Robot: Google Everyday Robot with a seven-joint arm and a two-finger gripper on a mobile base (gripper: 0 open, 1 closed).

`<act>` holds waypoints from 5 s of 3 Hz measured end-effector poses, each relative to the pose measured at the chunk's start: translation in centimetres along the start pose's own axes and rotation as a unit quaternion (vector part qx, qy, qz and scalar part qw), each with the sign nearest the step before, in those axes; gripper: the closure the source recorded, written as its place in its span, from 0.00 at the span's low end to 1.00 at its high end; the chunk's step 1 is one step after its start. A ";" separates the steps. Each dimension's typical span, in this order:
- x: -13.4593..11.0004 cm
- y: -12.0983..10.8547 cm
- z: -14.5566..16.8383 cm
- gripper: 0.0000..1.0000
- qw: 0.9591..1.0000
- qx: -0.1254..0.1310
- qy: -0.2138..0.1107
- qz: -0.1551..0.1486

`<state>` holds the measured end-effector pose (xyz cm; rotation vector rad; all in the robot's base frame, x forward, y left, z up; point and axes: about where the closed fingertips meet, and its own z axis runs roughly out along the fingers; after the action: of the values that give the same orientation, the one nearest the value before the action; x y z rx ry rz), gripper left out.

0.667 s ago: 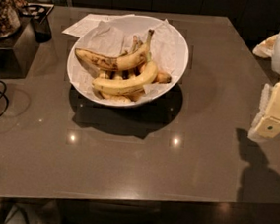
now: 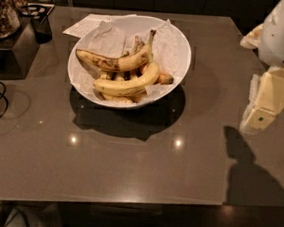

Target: Pick banana from white bowl

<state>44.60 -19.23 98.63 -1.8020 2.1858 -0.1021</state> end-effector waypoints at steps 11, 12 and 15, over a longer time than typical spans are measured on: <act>-19.2 -4.3 8.8 0.35 0.973 -0.082 -0.003 -0.217; -19.2 -4.3 10.3 0.35 0.972 -0.099 -0.004 -0.213; -18.7 -3.9 13.8 0.38 0.970 -0.139 0.003 -0.199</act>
Offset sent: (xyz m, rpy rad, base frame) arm 0.0254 0.1319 -0.0031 -0.1618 0.0665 0.4796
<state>55.16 0.01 89.94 -2.3797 1.8842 0.1181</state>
